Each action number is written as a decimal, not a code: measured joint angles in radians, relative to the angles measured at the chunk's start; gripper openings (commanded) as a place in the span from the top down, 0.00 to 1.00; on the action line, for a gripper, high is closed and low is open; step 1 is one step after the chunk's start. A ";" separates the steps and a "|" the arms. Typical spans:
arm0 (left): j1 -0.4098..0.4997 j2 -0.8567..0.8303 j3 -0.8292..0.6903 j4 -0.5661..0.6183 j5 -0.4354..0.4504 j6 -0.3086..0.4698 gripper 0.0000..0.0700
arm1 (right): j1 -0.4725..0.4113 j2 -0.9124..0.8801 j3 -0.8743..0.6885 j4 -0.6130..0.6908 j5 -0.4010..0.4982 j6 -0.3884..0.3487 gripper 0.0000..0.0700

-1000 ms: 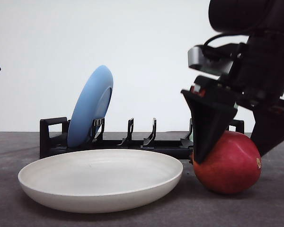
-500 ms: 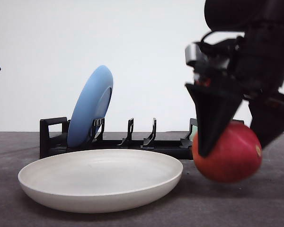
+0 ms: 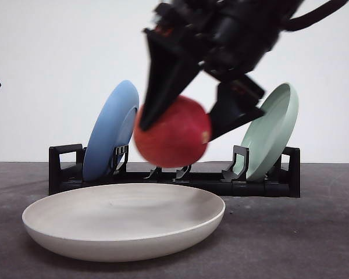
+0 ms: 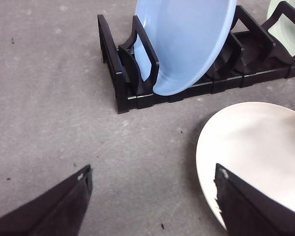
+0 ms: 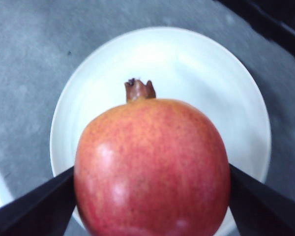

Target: Place pomegranate in white plate

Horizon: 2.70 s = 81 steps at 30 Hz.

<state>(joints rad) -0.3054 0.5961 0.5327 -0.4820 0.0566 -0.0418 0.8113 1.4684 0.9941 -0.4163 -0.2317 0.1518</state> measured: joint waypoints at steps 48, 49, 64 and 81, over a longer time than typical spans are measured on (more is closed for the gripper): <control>0.000 0.000 0.000 0.000 0.000 0.000 0.33 | 0.043 0.006 -0.031 0.235 0.097 -0.051 0.12; 0.000 0.000 0.000 0.000 0.000 0.000 0.33 | 0.030 -0.020 -0.053 0.248 0.088 -0.052 0.12; 0.000 0.000 0.000 0.000 0.000 0.000 0.33 | -0.262 -0.447 -0.337 0.236 0.024 -0.044 0.13; 0.000 0.000 0.000 0.000 0.000 0.000 0.33 | -0.477 -0.672 -0.501 0.156 0.105 -0.023 0.15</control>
<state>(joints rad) -0.3054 0.5961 0.5327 -0.4824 0.0566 -0.0418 0.3340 0.7963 0.4931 -0.2607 -0.1271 0.1291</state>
